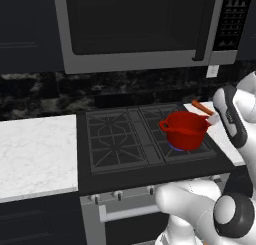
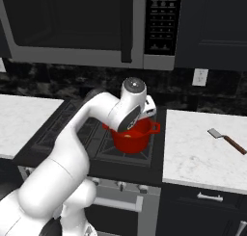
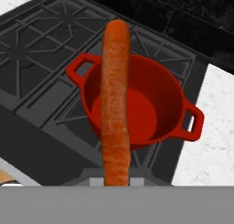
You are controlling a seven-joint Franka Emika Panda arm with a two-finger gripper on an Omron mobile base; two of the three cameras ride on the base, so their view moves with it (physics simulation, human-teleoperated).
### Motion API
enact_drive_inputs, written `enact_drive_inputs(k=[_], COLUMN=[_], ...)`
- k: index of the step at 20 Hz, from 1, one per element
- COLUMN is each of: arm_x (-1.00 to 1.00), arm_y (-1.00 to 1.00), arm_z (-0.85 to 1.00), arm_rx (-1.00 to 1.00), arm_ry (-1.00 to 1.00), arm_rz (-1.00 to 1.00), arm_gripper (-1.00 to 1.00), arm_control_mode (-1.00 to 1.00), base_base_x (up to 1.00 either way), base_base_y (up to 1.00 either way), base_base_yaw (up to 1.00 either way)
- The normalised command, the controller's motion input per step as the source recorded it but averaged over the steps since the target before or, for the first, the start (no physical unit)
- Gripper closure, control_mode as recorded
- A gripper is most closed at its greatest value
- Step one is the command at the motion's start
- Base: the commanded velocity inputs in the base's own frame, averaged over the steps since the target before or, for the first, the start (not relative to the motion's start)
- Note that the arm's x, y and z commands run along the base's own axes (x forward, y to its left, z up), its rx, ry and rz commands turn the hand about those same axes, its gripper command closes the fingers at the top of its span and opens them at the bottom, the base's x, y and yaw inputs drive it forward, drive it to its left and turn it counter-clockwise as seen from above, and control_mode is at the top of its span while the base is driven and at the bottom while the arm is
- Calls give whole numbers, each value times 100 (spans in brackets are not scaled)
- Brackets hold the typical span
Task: Put the potato and carrot in the pot. Retrieve the spatula and lightly stir the vegetables in the pot.
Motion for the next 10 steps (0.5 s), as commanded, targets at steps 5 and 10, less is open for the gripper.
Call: enact_drive_inputs(k=[5, 10], arm_x=[20, 26], arm_y=[4, 23], arm_z=[-23, -22], arm_rx=[0, 0], arm_ry=[0, 0], arm_rz=[9, 3], arm_gripper=[100, 100], arm_control_mode=[-100, -100], base_base_x=[0, 0], base_base_y=[0, 0], base_base_yaw=[0, 0])
